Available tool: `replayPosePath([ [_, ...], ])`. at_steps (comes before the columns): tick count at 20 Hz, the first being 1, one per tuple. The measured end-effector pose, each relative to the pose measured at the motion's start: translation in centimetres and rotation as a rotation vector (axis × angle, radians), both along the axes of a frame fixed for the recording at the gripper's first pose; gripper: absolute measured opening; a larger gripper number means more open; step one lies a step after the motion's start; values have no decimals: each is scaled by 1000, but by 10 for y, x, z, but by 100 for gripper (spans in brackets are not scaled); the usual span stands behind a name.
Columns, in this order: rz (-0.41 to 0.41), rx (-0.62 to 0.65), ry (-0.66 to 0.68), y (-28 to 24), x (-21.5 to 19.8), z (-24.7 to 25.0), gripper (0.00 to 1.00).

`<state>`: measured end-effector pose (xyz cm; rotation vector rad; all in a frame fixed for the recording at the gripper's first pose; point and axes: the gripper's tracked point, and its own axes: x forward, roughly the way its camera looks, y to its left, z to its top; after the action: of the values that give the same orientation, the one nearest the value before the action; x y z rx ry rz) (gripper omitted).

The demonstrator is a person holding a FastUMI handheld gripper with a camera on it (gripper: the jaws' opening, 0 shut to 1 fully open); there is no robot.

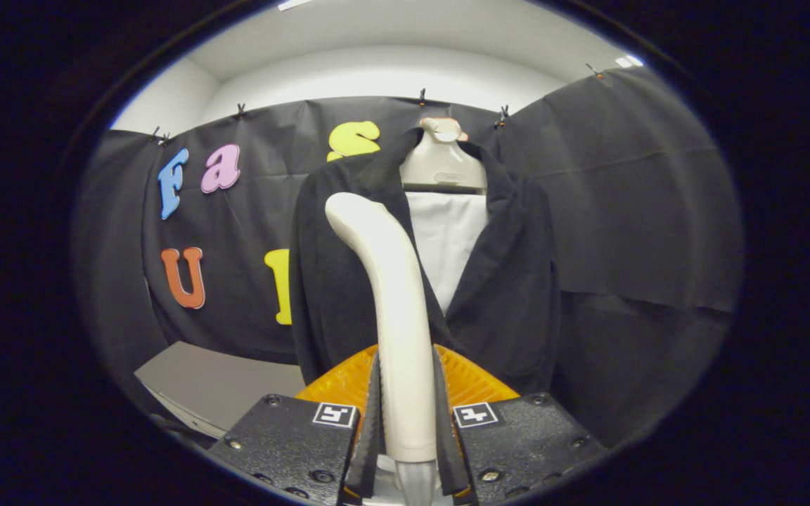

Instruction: Iron the clothes twice with a garment steamer, once on the left side and once on the right side.

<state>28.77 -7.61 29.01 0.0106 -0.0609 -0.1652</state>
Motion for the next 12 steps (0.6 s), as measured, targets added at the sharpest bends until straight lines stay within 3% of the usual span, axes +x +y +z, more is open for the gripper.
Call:
replayPosePath([
  [12, -44, 34, 127, -9, -2, -75, 37],
])
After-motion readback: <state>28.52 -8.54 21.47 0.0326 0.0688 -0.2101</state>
